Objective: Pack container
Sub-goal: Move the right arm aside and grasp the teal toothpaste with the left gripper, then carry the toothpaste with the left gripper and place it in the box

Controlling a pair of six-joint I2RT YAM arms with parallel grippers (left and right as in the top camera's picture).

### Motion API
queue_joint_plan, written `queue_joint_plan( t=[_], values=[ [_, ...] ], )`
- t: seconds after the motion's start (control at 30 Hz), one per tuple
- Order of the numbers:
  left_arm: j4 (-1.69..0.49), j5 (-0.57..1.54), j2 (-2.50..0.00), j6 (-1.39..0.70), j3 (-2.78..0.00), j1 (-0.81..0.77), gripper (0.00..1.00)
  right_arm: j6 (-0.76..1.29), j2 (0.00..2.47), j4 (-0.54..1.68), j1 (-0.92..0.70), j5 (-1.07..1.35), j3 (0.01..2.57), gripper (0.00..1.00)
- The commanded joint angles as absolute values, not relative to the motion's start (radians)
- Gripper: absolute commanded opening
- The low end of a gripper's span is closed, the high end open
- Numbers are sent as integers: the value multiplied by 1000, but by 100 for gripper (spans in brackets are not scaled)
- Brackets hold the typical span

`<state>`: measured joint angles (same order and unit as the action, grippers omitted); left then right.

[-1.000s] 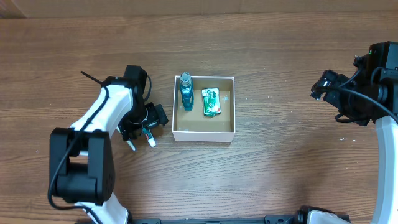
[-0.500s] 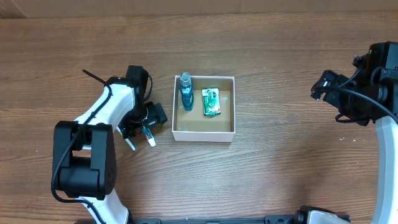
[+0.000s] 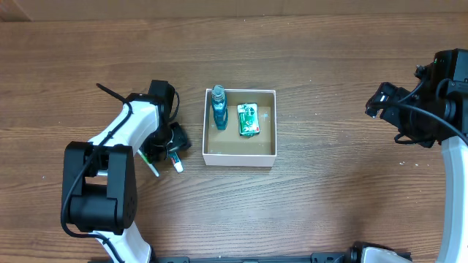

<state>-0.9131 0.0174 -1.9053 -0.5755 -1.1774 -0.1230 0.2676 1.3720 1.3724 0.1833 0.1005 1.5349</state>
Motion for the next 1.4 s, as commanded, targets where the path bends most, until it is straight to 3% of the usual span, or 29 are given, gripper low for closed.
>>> queue_joint_plan(
  t=[0.0,0.1,0.27,0.53,0.73,0.9,1.2,1.23,1.27,1.3,1.37],
  values=[
    [-916,4,-1910,-583,-1171,-125,48,260,1369,1368,184,107,1528,100],
    [-920,4,-1910,-583,-1171,-125,25,260,1369,1367,184,107,1528,100],
    [-928,3,-1909,-552,-1175,-125,12,257,1369,1367,184,107,1528,100],
    [-1146,-86,-1830,-511,-1454,-164,9,257,1369,1365,184,107,1528,100],
    [-1094,-136,-1628,-274,-1618,-448,4,257,1369,1354,184,107,1528,100],
    [-1032,-273,-1652,-22,-1598,-716,4,257,1369,1348,184,107,1528,100],
    [-1009,-210,-1931,15,-1585,-699,4,257,1369,1353,184,107,1528,100],
    [-1017,-191,-1945,15,-1585,-699,6,257,1369,1353,184,107,1528,100],
    [-1021,-190,-1953,15,-1585,-699,32,257,1369,1353,184,107,1528,100],
    [-1028,-191,-1953,16,-1585,-700,44,257,1369,1353,184,107,1528,100],
    [-1050,-191,-1940,15,-1604,-700,56,257,1369,1356,184,107,1528,100]
  ],
)
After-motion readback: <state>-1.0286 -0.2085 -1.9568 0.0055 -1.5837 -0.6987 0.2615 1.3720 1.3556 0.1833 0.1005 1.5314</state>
